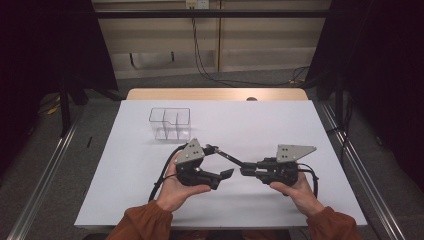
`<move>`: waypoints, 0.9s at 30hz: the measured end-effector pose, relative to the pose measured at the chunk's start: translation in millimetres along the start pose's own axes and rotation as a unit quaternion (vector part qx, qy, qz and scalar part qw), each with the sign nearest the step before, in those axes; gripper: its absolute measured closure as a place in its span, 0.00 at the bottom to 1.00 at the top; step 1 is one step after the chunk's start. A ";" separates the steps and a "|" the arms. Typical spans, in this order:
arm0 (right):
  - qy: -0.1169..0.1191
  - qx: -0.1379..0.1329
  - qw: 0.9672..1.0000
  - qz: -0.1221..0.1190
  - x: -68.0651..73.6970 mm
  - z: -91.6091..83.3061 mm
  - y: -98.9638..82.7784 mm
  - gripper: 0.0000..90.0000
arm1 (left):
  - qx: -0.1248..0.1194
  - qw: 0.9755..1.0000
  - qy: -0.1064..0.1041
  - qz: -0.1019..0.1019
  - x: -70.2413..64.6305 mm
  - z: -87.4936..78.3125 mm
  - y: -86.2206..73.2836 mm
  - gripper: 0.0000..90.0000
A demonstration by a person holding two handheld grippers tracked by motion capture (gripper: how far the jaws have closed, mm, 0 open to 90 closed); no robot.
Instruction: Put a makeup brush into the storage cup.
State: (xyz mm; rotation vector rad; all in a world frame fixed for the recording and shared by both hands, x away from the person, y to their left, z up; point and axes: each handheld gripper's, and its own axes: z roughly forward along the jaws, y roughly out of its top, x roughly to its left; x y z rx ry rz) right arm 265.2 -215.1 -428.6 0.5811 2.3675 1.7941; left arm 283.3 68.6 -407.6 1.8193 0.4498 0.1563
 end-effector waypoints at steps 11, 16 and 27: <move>0.001 -0.005 1.000 0.003 -0.3 -1.1 -0.3 0.89 | -0.020 0.999 0.001 -0.027 1.7 3.4 4.9 0.39; -0.002 -0.008 1.000 0.007 -2.3 -2.6 -0.8 0.89 | -0.022 0.999 -0.010 -0.040 1.5 7.2 9.1 0.55; -0.005 0.000 1.000 0.004 -3.8 -3.0 -3.9 0.89 | -0.030 0.996 -0.023 -0.080 4.5 7.6 12.7 0.63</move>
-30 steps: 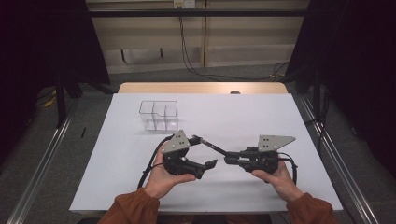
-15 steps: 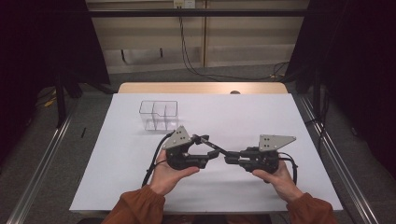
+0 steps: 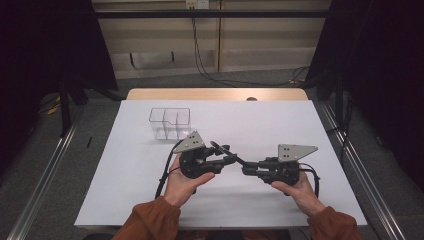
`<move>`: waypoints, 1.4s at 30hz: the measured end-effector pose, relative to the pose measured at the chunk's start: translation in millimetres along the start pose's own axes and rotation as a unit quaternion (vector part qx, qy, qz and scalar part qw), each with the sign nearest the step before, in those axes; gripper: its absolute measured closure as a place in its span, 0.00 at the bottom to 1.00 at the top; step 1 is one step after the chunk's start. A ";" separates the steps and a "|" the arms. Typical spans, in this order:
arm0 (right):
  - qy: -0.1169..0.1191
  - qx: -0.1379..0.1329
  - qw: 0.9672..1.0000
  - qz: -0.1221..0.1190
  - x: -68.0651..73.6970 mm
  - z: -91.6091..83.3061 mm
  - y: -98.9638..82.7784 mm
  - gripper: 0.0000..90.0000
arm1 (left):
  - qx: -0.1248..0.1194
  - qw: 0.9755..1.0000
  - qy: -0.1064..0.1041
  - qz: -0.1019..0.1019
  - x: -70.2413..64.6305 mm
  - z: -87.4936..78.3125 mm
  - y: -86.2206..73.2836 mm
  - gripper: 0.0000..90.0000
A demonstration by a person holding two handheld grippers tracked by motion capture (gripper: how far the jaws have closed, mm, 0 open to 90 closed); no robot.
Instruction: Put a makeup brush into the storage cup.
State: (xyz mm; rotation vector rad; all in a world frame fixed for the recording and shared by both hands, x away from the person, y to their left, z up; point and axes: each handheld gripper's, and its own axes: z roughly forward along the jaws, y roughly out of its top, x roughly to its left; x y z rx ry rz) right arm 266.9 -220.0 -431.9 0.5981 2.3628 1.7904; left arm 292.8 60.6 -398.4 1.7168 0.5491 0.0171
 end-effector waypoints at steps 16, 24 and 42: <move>-0.002 0.025 1.000 -0.014 0.8 4.8 -2.8 0.89 | 0.006 0.999 -0.030 -0.017 2.4 -0.2 2.1 0.75; 0.004 0.040 0.999 -0.020 2.7 12.9 -4.5 0.89 | 0.004 0.998 -0.051 -0.032 2.3 -2.0 3.8 0.83; -0.016 0.013 1.000 0.005 0.1 5.8 -2.5 0.59 | 0.009 0.999 -0.029 -0.027 11.0 -13.9 10.2 0.86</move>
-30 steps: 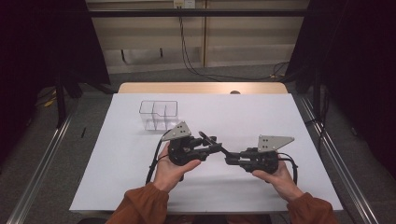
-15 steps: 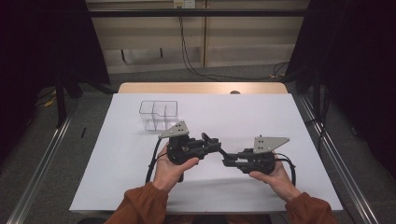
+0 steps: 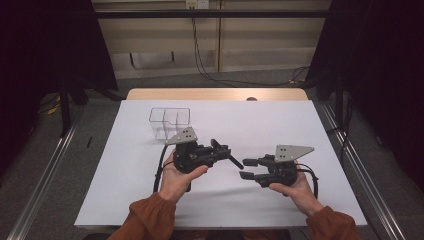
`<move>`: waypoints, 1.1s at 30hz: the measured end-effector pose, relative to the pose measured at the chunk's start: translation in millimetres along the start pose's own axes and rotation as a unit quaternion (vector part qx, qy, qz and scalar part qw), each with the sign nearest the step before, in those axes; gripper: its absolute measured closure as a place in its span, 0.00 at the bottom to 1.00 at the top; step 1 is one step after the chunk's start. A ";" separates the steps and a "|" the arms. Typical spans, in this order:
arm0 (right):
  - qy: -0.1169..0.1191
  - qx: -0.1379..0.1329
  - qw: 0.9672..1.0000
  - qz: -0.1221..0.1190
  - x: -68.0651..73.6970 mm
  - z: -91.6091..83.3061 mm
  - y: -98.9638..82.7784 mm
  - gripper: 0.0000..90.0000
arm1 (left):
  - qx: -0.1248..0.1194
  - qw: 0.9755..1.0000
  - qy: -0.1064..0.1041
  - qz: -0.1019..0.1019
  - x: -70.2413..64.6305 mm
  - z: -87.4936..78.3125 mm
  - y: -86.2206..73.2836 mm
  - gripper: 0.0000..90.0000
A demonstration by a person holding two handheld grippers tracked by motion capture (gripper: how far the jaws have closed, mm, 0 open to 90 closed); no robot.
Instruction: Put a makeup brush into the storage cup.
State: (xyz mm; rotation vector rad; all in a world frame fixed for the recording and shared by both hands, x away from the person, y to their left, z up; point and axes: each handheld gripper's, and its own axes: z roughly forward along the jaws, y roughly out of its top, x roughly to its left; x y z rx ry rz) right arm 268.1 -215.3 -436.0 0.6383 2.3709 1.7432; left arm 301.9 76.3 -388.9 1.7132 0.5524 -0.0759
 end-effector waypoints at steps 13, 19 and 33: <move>-0.034 -0.003 0.999 0.019 0.0 -3.4 -1.3 0.26 | 0.007 1.000 0.010 0.018 1.8 -8.7 2.8 0.86; -0.045 -0.005 0.998 0.033 -2.4 -6.4 -1.1 0.13 | 0.012 0.999 0.015 0.025 1.7 -12.0 3.0 0.86; -0.088 -0.009 0.995 0.037 1.9 -12.8 -2.4 0.03 | 0.020 0.999 0.036 0.034 4.7 -27.0 4.2 0.86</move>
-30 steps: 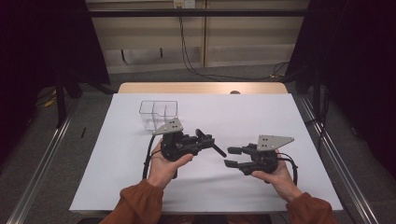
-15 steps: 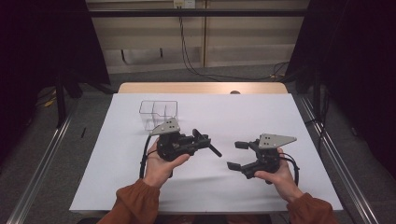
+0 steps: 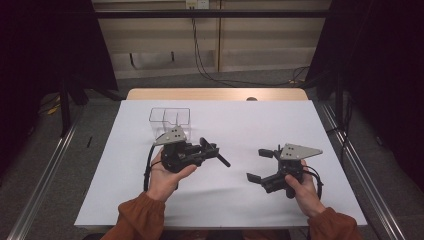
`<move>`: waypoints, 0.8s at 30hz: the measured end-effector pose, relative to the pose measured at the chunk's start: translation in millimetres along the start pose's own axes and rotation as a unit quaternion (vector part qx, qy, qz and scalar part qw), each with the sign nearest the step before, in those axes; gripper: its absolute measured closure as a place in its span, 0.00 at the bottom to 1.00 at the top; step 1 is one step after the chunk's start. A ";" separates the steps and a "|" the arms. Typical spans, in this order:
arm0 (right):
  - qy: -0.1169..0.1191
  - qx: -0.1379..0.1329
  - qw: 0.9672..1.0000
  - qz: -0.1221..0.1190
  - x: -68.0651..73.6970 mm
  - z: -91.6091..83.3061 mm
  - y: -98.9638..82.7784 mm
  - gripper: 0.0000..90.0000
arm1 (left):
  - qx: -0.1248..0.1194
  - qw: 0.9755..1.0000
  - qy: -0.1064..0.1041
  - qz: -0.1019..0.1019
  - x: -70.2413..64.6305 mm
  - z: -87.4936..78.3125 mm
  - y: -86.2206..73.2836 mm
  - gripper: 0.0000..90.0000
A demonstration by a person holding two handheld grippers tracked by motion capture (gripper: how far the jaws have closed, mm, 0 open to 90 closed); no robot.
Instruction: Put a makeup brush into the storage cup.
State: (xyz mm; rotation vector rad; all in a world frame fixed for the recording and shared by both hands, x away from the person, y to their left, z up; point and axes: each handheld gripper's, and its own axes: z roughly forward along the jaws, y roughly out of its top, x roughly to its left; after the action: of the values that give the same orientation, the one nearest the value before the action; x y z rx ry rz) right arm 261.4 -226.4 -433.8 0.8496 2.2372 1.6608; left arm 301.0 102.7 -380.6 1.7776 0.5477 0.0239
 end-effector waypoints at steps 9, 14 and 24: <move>-0.064 -0.020 0.998 0.003 -0.6 -10.5 -6.5 0.04 | 0.009 1.000 0.022 0.004 6.6 -15.7 2.9 0.86; -0.092 -0.036 0.995 0.005 -1.4 -17.3 -11.0 0.05 | 0.018 0.999 0.039 0.004 12.2 -25.9 3.0 0.86; -0.126 -0.045 0.991 0.025 -4.9 -33.2 -23.2 0.08 | 0.023 0.998 0.062 0.000 23.8 -44.9 3.6 0.86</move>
State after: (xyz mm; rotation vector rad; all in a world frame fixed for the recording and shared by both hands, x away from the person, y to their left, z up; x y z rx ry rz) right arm 241.3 -260.1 -445.1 1.0370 1.9731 1.5625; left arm 309.9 151.9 -370.9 1.8291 0.6424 0.1236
